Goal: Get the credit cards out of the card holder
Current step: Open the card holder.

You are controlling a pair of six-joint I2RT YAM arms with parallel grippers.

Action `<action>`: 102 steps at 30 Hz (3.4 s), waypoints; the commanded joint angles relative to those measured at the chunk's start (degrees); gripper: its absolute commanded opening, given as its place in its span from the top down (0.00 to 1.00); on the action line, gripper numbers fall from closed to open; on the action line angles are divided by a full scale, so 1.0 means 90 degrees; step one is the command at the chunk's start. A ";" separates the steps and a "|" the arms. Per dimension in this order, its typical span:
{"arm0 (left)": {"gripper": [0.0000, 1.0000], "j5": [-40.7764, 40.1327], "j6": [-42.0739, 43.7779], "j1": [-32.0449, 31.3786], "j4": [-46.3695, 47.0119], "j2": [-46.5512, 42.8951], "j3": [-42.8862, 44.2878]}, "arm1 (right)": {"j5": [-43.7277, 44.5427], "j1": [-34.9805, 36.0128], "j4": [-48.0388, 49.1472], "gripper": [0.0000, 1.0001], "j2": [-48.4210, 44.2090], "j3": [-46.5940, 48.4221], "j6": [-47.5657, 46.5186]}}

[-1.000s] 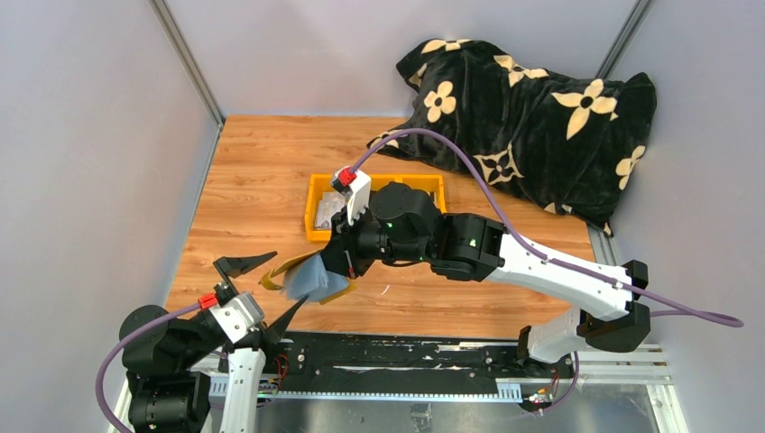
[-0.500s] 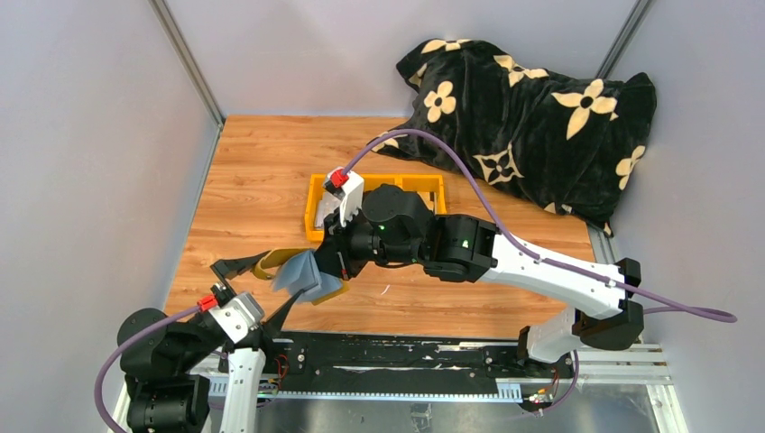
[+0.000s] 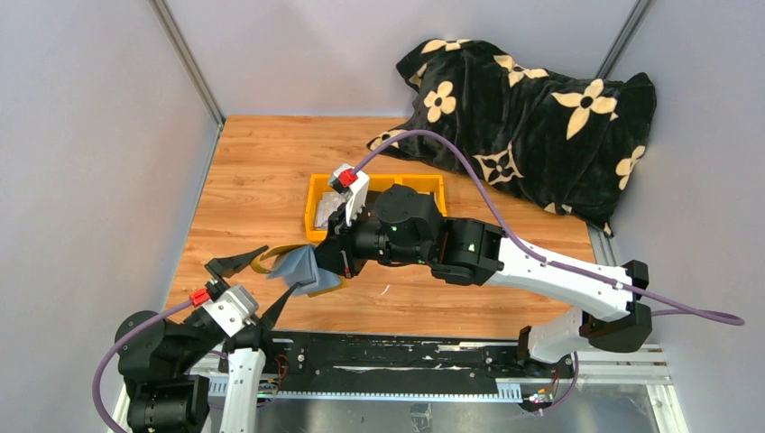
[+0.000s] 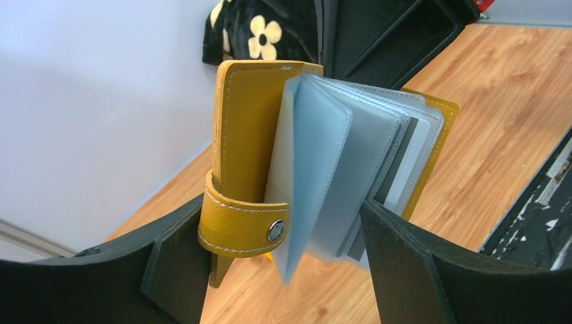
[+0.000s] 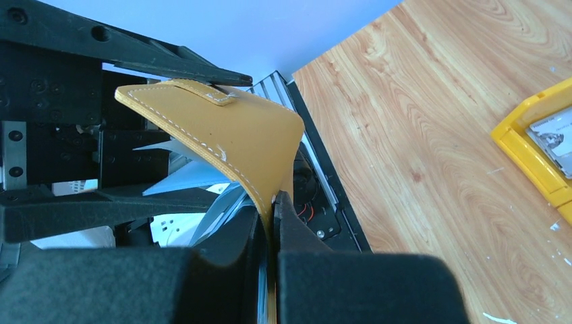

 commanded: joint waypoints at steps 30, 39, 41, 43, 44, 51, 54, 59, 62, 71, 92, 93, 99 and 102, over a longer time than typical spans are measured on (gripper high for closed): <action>0.55 -0.0962 -0.1301 0.0064 0.1806 0.0000 -0.0077 | -0.2260 0.0373 0.0388 1.00 -0.0876 -0.1033 -0.0694; 0.60 -0.1066 -0.1430 0.0063 0.1804 -0.0076 -0.0097 | -0.2280 0.0378 0.0435 1.00 -0.0918 -0.1034 -0.0680; 0.60 -0.0912 -0.1515 0.0060 0.1805 -0.0073 -0.0100 | -0.2282 0.0376 0.0450 1.00 -0.0925 -0.1038 -0.0681; 0.59 -0.0588 -0.1669 0.0063 0.1802 -0.0079 -0.0108 | -0.2274 0.0376 0.0447 1.00 -0.0936 -0.1028 -0.0671; 0.58 -0.0453 -0.1740 0.0055 0.1797 -0.0090 -0.0102 | -0.2268 0.0376 0.0437 1.00 -0.0937 -0.1021 -0.0670; 0.53 -0.0937 -0.1789 0.0064 0.1808 -0.0135 -0.0110 | -0.1646 0.0376 -0.0658 1.00 -0.0517 -0.0227 -0.0450; 0.30 -0.1647 -0.1826 0.0055 0.2025 -0.0113 -0.0146 | -0.0963 0.0376 -0.1451 1.00 -0.0246 0.0144 -0.0415; 0.01 -0.0321 -0.2266 0.0054 0.1880 0.0007 0.0094 | -0.0198 0.0229 -0.2020 1.00 -0.0054 0.0329 -0.0185; 0.00 0.1301 -0.2515 0.0054 0.1882 -0.0093 -0.0138 | 0.0115 0.0131 -0.2194 1.00 0.0039 0.0590 -0.0087; 0.00 0.1486 -0.0333 0.0054 0.0642 -0.0260 -0.0144 | 0.0855 0.0021 -0.2552 1.00 0.0663 0.1720 0.0170; 0.04 0.0961 0.0499 0.0046 0.0630 -0.0221 -0.0374 | 0.0715 0.0033 -0.2309 1.00 0.1128 0.2049 0.0606; 0.04 0.0974 0.0478 0.0045 0.0630 -0.0223 -0.0376 | 0.0728 0.0034 -0.2299 1.00 0.1113 0.2033 0.0611; 0.06 0.1085 0.0330 0.0044 0.0630 -0.0250 -0.0466 | 0.0746 0.0033 -0.2210 1.00 0.1083 0.1950 0.0663; 0.07 0.1175 0.0275 0.0044 0.0630 -0.0257 -0.0520 | 0.0745 0.0032 -0.2132 1.00 0.1091 0.1955 0.0692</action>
